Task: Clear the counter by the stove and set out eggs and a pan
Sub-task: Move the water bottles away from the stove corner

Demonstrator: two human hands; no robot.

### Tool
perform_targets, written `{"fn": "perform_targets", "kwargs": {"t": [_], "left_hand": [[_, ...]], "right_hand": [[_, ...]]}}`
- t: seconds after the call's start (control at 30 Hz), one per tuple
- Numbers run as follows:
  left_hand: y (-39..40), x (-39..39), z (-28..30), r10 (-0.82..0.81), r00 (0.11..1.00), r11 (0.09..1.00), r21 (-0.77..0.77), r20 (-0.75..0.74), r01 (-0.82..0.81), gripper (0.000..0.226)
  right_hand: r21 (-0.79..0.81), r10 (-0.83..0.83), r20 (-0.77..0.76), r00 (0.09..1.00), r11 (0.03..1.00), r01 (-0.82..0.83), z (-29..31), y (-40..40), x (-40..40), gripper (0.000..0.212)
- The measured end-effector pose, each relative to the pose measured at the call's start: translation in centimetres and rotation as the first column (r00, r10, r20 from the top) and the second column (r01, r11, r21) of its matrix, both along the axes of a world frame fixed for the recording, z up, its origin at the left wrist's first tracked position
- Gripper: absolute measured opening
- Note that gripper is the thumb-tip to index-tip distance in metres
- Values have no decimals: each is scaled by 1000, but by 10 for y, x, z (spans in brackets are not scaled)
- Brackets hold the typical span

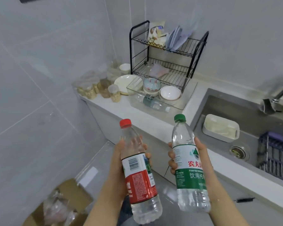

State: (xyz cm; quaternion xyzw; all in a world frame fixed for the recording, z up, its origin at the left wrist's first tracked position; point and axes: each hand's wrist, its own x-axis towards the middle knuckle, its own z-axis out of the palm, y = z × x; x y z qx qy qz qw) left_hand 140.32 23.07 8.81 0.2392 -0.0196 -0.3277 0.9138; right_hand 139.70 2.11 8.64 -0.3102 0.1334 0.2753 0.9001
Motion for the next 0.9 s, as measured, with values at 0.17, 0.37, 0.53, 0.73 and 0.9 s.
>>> {"fn": "perform_targets", "kwargs": {"t": [0.17,0.37,0.53,0.73,0.9], "left_hand": [[27,78,8,144,988,964,235,-53,-128,71],[39,166,28,59,998,913,405,-9,-50,52],[11,227,41,-2,988,865,495,154,-75,58],[-52,286,61,-99,898,814,554,429,-174,37],[-124,322,60,-179,833,743,627,523,-234,59]], "right_hand": [[31,-181,-83,980,982,185,11,32,48,67],[-143,-385,-31,922,915,378,31,59,104,65],[-345,-487,91,869,803,486,45,48,140,45],[-578,-588,342,733,484,658,61,-7,182,39],[-583,-593,497,634,313,750,60,-75,213,48]]}}
